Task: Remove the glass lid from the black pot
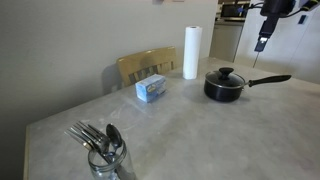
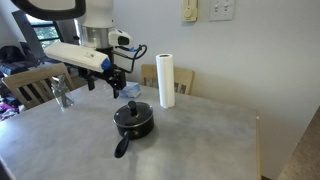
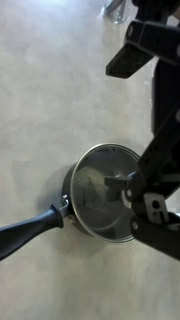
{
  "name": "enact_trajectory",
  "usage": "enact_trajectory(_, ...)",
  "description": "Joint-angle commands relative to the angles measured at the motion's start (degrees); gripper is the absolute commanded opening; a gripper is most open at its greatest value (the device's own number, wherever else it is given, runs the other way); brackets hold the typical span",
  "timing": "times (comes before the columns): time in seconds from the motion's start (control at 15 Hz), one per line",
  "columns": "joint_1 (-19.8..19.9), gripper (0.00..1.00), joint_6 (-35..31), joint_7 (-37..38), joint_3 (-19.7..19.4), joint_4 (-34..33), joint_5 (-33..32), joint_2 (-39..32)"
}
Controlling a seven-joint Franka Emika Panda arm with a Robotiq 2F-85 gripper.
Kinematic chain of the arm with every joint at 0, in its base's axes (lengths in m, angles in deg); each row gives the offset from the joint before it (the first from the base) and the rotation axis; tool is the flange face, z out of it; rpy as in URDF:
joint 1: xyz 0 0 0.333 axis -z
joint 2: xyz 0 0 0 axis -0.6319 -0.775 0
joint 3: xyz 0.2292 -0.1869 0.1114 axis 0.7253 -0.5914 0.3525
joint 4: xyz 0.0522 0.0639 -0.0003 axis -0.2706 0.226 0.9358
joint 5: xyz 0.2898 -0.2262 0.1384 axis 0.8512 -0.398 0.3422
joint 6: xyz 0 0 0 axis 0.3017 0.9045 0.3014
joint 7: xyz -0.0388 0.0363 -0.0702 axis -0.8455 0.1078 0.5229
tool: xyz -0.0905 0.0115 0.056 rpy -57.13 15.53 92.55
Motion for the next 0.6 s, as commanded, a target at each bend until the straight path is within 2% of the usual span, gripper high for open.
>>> enact_trajectory(0.0, 1.46, 1.0, -1.08, -3.23, 1.75, -0.12, 0.84, -0.75)
enact_trajectory(0.33, 1.52, 1.0, -1.41, -3.33, 2.18, -0.13, 1.02, -1.09)
enact_trajectory(0.53, 1.88, 1.0, -1.97, -10.28, 2.8, -1.56, 6.19, -3.49)
